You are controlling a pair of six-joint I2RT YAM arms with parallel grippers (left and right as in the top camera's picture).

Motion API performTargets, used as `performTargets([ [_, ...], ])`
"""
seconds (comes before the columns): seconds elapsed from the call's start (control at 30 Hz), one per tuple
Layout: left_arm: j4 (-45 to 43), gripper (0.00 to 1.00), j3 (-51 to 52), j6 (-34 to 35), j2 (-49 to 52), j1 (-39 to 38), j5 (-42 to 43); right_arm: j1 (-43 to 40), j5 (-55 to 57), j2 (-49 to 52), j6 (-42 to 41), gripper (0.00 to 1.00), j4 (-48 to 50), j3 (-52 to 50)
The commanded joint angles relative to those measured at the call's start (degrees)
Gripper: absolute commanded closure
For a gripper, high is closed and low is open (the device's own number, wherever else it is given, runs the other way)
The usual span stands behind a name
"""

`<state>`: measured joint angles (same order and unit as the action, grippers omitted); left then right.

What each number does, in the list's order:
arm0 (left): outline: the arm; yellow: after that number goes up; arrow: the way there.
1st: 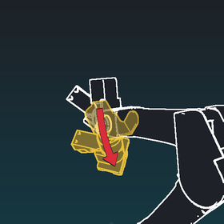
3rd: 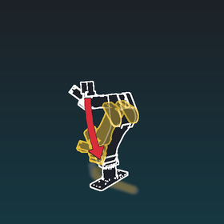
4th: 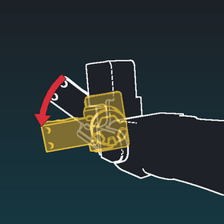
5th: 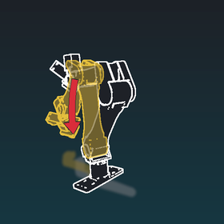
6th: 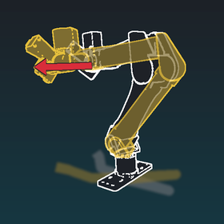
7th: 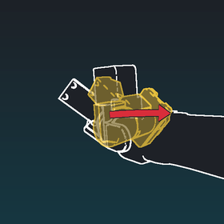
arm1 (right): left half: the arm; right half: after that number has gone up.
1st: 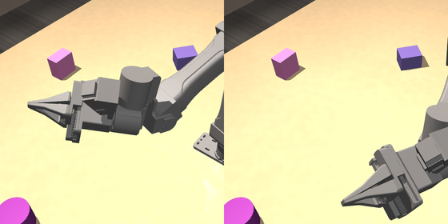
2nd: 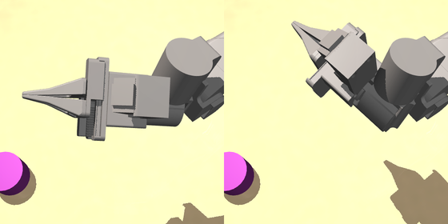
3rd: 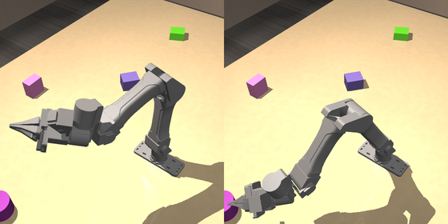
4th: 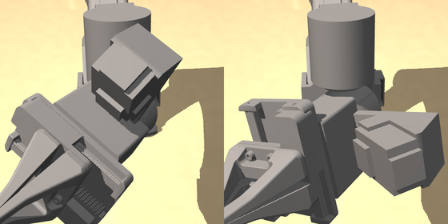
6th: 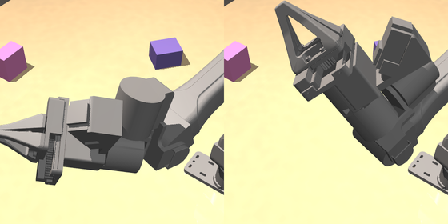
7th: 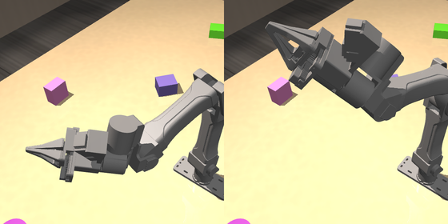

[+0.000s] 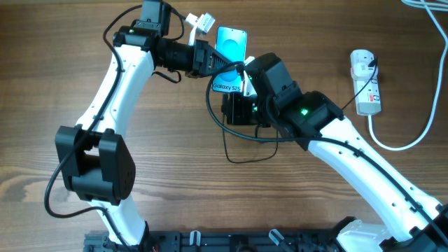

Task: Plug charger to phone and switch on socket
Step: 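Hold the plug seated in the port while the left gripper holds the phone, then open the right gripper off the plug and pull the right arm right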

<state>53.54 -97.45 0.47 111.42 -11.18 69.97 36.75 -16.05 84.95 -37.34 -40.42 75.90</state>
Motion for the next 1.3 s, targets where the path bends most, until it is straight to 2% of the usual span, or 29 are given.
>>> performTargets([
  [0.0,1.0,0.96,-0.2,-1.5,-1.9,-1.1,1.9,-1.4,3.0,0.0,-0.1,0.96,3.2,1.7],
  [0.5,2.9,0.96,-0.2,-1.6,-1.9,-1.1,0.4,-1.5,5.7,0.0,5.8,0.95,3.6,1.7],
  [1.03,3.1,0.96,-0.2,-1.6,-1.9,-1.1,0.4,-2.0,6.6,0.0,6.7,0.96,6.1,1.7],
  [1.27,3.1,0.96,-0.2,-1.6,-1.9,-1.1,-0.7,-2.0,6.6,0.0,7.0,0.9,6.0,1.7],
])
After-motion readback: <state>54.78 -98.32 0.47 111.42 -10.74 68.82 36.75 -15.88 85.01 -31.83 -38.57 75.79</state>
